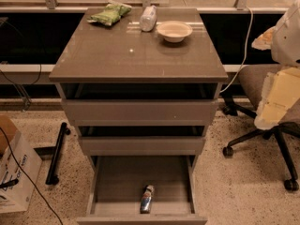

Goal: Pick redbull can from bottom drawer and place on counter

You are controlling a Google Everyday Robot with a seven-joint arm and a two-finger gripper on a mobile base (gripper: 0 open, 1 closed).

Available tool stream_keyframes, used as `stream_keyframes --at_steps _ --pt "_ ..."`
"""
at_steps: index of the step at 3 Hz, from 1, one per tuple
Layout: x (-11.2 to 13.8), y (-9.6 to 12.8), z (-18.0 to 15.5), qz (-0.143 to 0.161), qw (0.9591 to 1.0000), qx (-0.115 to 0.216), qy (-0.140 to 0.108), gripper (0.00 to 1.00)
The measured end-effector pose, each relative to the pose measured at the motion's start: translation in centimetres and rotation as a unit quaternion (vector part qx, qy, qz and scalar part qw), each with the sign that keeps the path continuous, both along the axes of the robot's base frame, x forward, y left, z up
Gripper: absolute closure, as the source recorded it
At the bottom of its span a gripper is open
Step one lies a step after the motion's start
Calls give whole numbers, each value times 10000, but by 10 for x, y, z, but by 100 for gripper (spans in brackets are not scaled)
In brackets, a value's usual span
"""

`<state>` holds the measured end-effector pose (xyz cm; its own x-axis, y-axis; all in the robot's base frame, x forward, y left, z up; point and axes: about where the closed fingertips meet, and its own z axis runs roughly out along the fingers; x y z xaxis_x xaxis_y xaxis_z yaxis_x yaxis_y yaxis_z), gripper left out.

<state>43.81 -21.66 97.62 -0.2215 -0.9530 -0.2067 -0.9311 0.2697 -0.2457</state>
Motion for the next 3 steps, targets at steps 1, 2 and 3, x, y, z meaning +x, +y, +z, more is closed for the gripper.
stream_keyframes --at_steps 1,2,3 --pt "0 1 -1 -25 10000 11 3 0" --pt "3 14 -10 -302 9994 140 48 0" --pt "5 38 -40 -700 9950 629 326 0"
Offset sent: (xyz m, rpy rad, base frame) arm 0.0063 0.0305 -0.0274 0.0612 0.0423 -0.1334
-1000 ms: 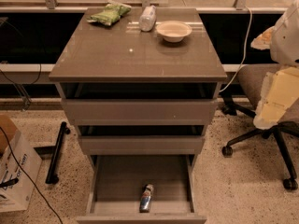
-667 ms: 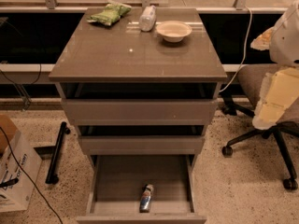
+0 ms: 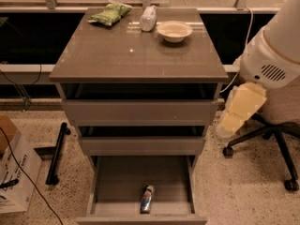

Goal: Pick redbull can from bottom drawer and place on counter

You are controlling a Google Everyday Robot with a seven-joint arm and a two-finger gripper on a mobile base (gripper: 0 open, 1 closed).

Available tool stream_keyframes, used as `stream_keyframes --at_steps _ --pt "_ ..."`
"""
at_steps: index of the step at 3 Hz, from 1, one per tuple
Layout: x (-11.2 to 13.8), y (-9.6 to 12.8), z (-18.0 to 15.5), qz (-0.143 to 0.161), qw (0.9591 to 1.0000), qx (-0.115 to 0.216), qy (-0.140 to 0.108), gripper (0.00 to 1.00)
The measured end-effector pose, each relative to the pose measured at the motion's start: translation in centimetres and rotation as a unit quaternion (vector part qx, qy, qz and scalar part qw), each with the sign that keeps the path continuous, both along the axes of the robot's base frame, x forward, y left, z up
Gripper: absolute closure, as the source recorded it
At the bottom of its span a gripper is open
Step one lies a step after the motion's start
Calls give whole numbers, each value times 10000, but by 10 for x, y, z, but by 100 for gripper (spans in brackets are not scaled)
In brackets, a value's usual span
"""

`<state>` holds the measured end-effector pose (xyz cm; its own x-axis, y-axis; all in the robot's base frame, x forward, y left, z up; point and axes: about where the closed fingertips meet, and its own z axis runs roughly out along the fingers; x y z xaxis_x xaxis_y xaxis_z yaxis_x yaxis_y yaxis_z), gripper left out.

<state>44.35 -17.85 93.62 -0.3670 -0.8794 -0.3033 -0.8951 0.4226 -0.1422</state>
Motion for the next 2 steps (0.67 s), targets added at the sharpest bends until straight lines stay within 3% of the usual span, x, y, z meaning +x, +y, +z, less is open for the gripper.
stream_keyframes --at_steps 1,2 --pt "2 22 -33 -615 9958 581 338 0" --pt "3 43 -61 -1146 9871 934 610 0"
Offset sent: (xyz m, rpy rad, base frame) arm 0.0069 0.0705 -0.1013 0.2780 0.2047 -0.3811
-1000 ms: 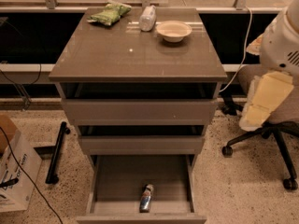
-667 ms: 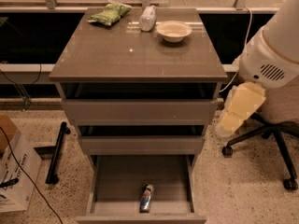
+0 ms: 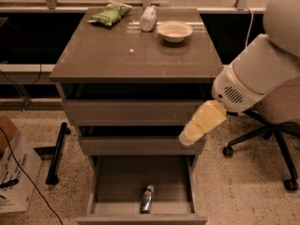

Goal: Pick redbull can from bottom drawer and place on counter

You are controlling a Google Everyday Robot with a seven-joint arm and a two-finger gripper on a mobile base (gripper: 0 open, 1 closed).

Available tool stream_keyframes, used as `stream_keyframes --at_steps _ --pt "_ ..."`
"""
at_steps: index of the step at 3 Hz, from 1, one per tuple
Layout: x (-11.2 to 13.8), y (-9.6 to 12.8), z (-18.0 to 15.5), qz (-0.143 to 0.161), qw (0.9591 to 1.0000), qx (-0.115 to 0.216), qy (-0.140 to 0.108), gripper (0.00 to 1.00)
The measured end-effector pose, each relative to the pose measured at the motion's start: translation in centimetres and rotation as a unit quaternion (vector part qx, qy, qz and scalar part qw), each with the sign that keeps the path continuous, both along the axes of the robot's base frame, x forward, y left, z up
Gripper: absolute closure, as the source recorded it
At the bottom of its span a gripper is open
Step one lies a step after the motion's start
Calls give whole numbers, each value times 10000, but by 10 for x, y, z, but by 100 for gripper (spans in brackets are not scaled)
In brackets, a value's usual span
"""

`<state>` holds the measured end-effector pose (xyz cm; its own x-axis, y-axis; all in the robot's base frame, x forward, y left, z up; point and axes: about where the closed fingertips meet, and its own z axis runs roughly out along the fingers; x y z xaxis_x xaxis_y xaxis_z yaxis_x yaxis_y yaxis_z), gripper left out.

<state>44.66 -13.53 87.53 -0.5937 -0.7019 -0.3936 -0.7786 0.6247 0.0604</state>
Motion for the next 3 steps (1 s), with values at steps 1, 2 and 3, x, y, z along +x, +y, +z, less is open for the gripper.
stream_keyframes --at_steps 1,2,3 --pt "-1 22 -36 -457 9980 307 307 0" --pt "-1 22 -36 -457 9980 307 307 0" --pt "3 35 -51 -711 9955 485 409 0"
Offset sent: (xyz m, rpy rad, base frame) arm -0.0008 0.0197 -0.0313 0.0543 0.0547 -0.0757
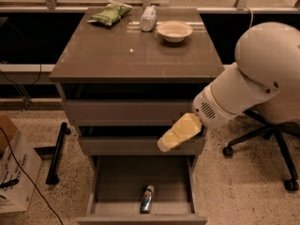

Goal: Pick redbull can from bottom drawer and place on counter

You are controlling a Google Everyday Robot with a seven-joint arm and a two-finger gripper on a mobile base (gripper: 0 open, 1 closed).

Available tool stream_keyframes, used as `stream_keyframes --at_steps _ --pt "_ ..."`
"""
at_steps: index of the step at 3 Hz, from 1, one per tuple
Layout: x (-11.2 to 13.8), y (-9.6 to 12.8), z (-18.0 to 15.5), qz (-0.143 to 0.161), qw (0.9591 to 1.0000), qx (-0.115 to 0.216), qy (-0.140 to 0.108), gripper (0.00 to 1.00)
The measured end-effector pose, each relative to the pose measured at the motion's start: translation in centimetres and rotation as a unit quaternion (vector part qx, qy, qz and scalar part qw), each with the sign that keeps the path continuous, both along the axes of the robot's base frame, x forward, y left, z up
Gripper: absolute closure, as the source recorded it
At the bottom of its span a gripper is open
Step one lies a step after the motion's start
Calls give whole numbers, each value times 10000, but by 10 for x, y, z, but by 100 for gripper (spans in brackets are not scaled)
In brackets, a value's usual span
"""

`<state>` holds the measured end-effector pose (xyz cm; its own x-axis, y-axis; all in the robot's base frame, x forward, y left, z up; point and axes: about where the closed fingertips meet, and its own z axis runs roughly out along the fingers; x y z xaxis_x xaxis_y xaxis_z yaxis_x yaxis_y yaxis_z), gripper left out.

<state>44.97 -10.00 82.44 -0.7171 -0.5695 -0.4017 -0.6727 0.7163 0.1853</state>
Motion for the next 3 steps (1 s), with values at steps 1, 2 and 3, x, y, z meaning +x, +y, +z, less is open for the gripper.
stream_keyframes --at_steps 1,2,3 --pt "8 20 -33 -315 9987 306 250 0" --pt "18 35 -71 -562 9956 524 529 0" --pt "24 46 -112 -796 9905 740 847 0"
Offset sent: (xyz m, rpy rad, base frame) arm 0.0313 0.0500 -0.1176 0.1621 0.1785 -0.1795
